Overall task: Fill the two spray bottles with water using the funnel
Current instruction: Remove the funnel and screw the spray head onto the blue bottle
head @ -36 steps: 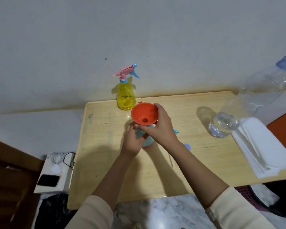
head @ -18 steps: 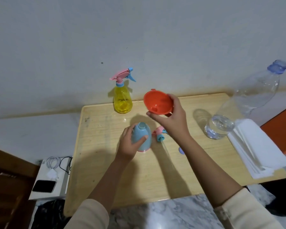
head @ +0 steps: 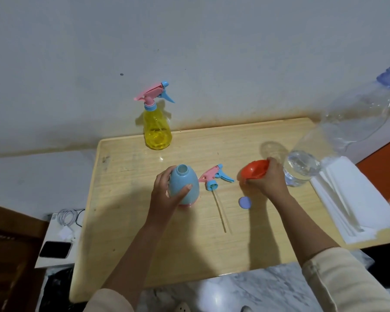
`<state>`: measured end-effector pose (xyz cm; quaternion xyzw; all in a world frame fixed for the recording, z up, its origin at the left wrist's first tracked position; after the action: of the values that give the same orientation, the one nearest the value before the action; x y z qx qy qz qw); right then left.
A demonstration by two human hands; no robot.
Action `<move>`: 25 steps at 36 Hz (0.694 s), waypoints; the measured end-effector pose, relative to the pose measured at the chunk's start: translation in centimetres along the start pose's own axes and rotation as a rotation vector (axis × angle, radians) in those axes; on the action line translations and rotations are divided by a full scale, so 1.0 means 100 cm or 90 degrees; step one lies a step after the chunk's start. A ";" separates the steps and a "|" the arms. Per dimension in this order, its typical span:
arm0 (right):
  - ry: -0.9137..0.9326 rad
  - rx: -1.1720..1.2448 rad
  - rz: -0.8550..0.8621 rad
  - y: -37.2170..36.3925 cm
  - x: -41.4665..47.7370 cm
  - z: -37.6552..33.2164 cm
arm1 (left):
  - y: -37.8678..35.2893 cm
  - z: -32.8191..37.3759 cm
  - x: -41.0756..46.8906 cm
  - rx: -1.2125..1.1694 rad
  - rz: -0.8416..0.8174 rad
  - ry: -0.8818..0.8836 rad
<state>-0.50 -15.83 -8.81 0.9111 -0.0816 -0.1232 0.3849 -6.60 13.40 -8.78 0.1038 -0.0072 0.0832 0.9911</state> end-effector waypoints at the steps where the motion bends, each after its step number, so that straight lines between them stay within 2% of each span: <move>1: 0.002 0.004 0.002 -0.001 0.001 0.001 | 0.000 -0.001 0.000 0.002 0.003 0.000; 6: -0.008 0.071 0.010 -0.004 0.002 0.004 | 0.001 -0.005 -0.001 0.011 0.009 0.001; 13: -0.028 0.056 0.042 0.005 -0.010 -0.005 | -0.002 -0.002 -0.001 0.009 0.007 0.003; 18: 0.083 0.100 0.129 0.002 -0.042 -0.030 | -0.001 -0.003 -0.001 0.014 0.000 -0.002; 22: 0.193 0.053 0.096 -0.032 -0.056 -0.058 | 0.000 -0.002 -0.001 0.026 -0.006 0.001; 25: 0.202 -0.009 0.081 -0.056 -0.052 -0.068 | 0.001 -0.002 0.000 0.036 -0.010 0.002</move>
<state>-3.17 -6.08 -7.38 0.9093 -0.0765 0.0459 0.4064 -6.64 13.50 -9.01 0.1315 -0.0029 0.0756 0.9884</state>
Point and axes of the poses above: each hand's wrist, its own x-axis towards the middle knuckle, its own y-axis out of the back of the hand, z = x × y, the point moved 6 cm from there along x, towards the middle knuckle, and after that the axes turned 3 degrees about -x, right-handed, at the moved point
